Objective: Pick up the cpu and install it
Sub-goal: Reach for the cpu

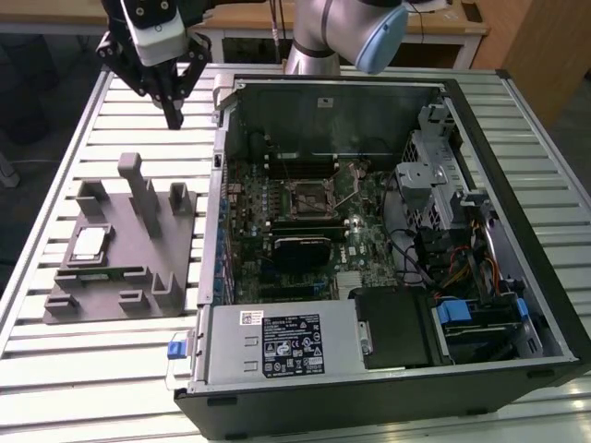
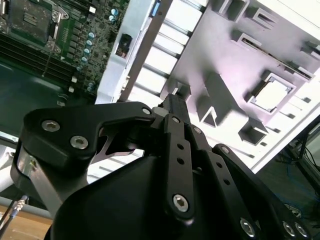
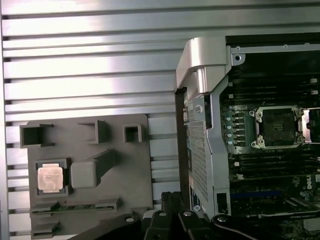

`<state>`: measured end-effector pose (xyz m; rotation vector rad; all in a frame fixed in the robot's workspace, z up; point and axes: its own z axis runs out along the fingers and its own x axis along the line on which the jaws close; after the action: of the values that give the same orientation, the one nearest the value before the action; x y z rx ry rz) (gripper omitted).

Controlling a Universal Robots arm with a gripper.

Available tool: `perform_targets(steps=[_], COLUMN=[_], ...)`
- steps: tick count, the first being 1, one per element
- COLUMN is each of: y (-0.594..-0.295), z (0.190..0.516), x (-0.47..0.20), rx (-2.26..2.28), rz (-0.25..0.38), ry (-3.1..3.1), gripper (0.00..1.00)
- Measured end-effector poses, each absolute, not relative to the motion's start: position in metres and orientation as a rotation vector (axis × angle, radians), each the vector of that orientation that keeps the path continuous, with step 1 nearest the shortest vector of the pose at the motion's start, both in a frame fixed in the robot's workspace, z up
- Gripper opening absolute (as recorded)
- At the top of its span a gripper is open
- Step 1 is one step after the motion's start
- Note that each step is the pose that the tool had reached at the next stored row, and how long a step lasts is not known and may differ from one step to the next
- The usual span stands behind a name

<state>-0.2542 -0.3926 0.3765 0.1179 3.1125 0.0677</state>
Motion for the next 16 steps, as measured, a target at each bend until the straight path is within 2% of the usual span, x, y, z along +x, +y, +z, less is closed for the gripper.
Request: perform_targets(steps=[16], y=[-0.390], z=[0.369], x=[-0.283], rx=[0.118], rz=[0.068], ry=[3.112], gripper=[0.11])
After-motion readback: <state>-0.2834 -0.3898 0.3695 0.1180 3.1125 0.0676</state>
